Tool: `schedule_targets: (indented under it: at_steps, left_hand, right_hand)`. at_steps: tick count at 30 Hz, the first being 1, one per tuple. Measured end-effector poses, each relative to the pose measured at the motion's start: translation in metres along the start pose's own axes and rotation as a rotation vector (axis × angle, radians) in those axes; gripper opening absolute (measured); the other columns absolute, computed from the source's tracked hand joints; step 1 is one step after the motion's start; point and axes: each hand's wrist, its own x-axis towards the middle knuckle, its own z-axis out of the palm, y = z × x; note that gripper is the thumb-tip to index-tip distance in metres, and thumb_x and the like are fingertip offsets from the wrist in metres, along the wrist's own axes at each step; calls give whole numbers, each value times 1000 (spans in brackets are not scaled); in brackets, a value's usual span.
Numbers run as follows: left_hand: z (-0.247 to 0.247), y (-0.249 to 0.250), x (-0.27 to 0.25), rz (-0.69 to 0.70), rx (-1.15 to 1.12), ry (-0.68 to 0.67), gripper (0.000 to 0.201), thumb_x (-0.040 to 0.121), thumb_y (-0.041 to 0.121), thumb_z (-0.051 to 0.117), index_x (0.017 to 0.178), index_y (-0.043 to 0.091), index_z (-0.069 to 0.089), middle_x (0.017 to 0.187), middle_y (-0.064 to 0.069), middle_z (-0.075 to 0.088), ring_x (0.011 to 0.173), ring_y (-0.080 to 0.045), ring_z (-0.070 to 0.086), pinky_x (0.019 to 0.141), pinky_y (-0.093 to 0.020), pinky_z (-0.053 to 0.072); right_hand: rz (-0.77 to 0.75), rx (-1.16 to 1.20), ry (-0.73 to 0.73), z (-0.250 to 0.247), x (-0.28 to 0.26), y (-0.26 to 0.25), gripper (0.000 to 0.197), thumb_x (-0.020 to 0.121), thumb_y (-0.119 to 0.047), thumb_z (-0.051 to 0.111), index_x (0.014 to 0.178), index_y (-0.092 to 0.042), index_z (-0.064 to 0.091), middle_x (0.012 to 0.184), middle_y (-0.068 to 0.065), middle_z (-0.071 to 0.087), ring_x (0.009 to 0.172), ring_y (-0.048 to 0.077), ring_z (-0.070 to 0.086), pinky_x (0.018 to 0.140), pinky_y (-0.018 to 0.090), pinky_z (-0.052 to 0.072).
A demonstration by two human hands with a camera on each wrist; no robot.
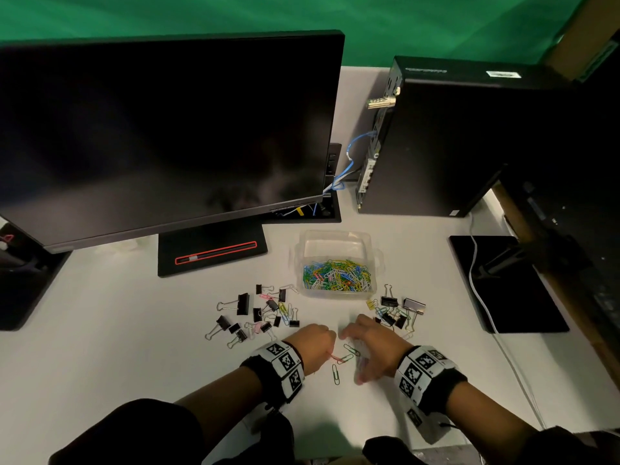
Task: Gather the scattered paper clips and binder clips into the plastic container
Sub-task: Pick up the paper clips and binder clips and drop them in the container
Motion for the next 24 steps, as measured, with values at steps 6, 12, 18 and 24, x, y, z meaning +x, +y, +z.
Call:
schedule_targets:
  at_steps: [6, 12, 18, 24]
  left_hand:
    - [-38, -15, 3, -23, -143, 198, 15, 92, 13, 47, 98, 9, 61, 107, -8, 60, 101, -22, 55, 87, -29, 42]
    - [-82, -21, 29, -80, -305, 441, 8, 88, 10, 53, 90, 8, 61, 95, -10, 66, 83, -19, 59, 77, -27, 48]
    - [-89, -27, 54, -183, -385, 446, 20, 89, 9, 57, 107, 5, 63, 111, -14, 63, 103, -28, 60, 89, -29, 46]
    - [-59, -14, 26, 42, -215, 311, 21, 87, 15, 59, 108, 12, 62, 116, -7, 56, 110, -21, 49, 99, -32, 40]
  right_hand:
    - [-63, 79, 41, 0, 2, 5, 39, 64, -17, 79, 101, -13, 66, 88, -5, 48, 69, 1, 45, 66, 18, 37]
    - [-36, 20, 36, -4, 2, 0, 16, 78, -17, 68, 92, -9, 69, 101, 9, 65, 78, 12, 54, 66, 15, 35]
    - [-30, -89, -12, -3, 3, -4, 16, 84, -17, 59, 96, -9, 66, 106, 10, 63, 97, 25, 57, 80, 26, 40]
    - [-77, -75, 35, -2, 1, -1, 13, 79, -4, 53, 87, -8, 62, 101, 10, 62, 90, 23, 55, 72, 22, 33]
